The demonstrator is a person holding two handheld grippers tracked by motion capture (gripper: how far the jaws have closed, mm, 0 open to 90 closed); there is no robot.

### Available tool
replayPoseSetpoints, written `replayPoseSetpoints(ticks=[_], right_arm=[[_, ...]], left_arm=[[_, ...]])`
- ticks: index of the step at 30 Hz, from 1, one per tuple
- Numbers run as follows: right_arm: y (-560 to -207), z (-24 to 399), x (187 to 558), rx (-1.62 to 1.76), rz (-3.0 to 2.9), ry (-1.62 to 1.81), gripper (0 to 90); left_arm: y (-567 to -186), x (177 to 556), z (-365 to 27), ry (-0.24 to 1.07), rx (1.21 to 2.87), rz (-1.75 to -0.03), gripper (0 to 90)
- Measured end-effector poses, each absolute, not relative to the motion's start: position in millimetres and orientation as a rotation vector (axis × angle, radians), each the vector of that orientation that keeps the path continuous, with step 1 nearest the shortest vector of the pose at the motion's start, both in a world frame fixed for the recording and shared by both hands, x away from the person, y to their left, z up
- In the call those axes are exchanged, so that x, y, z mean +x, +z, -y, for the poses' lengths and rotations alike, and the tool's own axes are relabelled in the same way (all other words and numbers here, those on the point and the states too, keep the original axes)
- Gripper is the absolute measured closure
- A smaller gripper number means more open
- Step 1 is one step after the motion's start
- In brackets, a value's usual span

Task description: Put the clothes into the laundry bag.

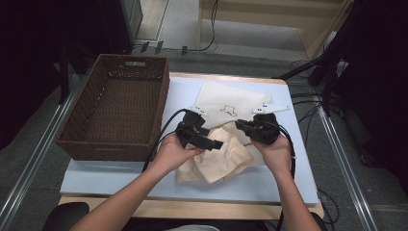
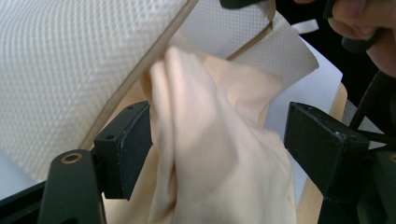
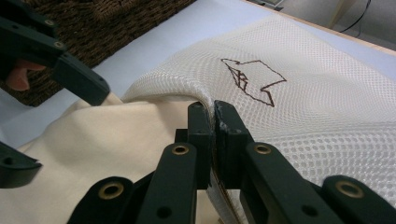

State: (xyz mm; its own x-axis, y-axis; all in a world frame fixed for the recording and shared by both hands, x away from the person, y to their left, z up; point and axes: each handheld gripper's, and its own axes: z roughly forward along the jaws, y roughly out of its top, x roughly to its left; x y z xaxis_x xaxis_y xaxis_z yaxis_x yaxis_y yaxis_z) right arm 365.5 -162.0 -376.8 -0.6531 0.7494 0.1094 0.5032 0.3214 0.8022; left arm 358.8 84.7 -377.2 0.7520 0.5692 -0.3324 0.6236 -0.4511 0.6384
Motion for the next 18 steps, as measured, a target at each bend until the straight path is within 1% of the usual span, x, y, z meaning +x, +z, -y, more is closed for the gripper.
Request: replayPoseSetpoints(ticks=[7,14,18], right_arm=[[-377,162,366,1.129,-2.307,1.243,87.2],[-378,162,366,1.129,-2.308,1.242,87.2],[-378,162,366,1.124,-2.309,1.243,87.2]], left_arm=[[-381,346,-100,-0.093,2.154,-0.901,24.4],[-387,335,-103,-0.08,2.178,-0.902,23.2],[-400,333,-103,-0.111,2.186,-0.922,23.0]])
